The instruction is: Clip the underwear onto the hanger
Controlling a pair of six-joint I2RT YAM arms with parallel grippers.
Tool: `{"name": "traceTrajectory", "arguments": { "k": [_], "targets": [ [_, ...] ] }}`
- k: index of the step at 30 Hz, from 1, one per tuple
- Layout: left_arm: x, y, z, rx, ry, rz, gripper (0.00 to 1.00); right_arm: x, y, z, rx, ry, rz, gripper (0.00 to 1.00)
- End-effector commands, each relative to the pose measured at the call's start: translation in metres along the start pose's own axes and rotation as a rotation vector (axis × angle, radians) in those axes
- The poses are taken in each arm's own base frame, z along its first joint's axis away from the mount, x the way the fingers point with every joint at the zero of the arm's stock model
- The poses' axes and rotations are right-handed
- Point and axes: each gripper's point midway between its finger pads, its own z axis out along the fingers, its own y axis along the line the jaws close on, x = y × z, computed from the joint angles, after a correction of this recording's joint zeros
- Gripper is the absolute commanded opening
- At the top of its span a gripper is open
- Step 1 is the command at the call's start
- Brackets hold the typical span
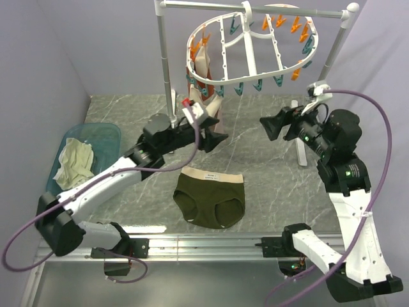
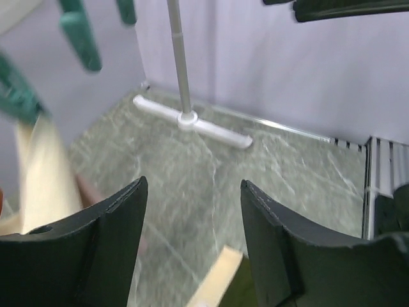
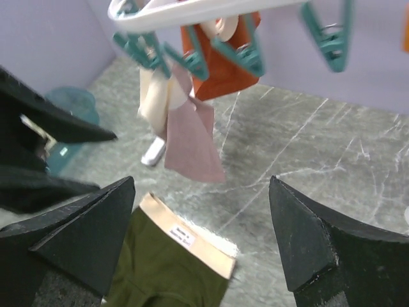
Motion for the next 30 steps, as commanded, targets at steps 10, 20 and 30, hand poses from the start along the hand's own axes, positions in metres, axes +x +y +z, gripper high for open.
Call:
{"name": "traceTrajectory", "arguments": {
  "k": [10,20,30],
  "targets": [
    [-0.061,0.026,0.079,-0.147,-0.293,0.094,0.68,-0.042,0.005,0.012,-0.170,-0.090,0.077,0.87],
    [-0.060,0.054,0.094,-0.217,-0.401,0.049,0.73,-0.058,0.013,0.021,-0.274,-0.109,0.081,0.93],
    [-0.057,0.059,0.102,-0.195,-0.452,0.081,0.71,-0.064,0.016,0.029,-0.325,-0.122,0.072,0.89]
  ]
}}
